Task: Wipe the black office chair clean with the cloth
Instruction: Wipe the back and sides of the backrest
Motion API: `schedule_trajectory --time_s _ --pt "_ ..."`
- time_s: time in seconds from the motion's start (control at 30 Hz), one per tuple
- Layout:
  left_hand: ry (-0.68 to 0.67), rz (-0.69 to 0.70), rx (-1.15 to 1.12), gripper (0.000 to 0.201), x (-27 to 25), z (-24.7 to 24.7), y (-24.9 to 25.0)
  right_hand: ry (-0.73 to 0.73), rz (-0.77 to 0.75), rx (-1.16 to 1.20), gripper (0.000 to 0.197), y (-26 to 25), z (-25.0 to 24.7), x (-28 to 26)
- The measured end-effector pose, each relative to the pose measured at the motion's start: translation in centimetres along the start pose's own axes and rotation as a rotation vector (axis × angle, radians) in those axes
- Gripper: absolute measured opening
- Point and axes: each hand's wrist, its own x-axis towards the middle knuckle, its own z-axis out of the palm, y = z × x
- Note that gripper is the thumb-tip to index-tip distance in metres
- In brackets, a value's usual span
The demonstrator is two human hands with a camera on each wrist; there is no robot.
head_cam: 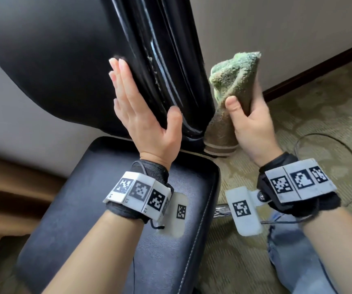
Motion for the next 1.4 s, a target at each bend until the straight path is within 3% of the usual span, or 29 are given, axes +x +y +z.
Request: schedule_trajectory --time_s 0.13,0.4,0.57,0.67,0.77,0.9,1.1,1.2,1.4 --pt "-0.027 0.01 0.008 0.08 0.0 -0.6 -0.2 -0.183 -0.059 -0.146 0.071 -2.2 3.1 1.3" --pt "-0.147 -0.009 -0.012 0.08 -0.1 -2.5 -0.7 -0.227 0.111 -0.232 0.065 0.0 1.4 -0.4" --pt "-0.099 0.061 0.013 0.068 0.8 -3.9 -0.8 -0.113 -0.104 -0.203 0.059 -5.7 1.3 1.3" --pt "-0.052 0.165 0.047 0.06 2.8 -4.6 -0.5 -0.092 -0.281 -0.331 0.058 -9.7 3.1 2.8" --pt "-0.033 0.218 0.079 0.062 5.6 -5.4 0.4 -0.068 -0.351 -0.447 0.061 -11.8 4.7 4.6" --pt "-0.023 0.141 0.044 0.067 8.9 -5.9 1.6 -0.081 -0.371 -0.514 0.063 -11.9 5.4 5.1" --pt "-0.146 0.053 -0.037 0.067 9.9 -4.9 2.2 -0.077 -0.613 -0.796 0.053 -11.6 4.3 5.3" --pt "-0.143 0.044 -0.044 0.067 9.9 -4.9 2.0 -0.095 -0.626 -0.808 0.05 -10.4 3.9 5.0" --pt "-0.194 0.039 -0.032 0.071 9.3 -5.3 2.0 -0.229 -0.475 -0.719 0.051 -8.1 2.7 2.9"
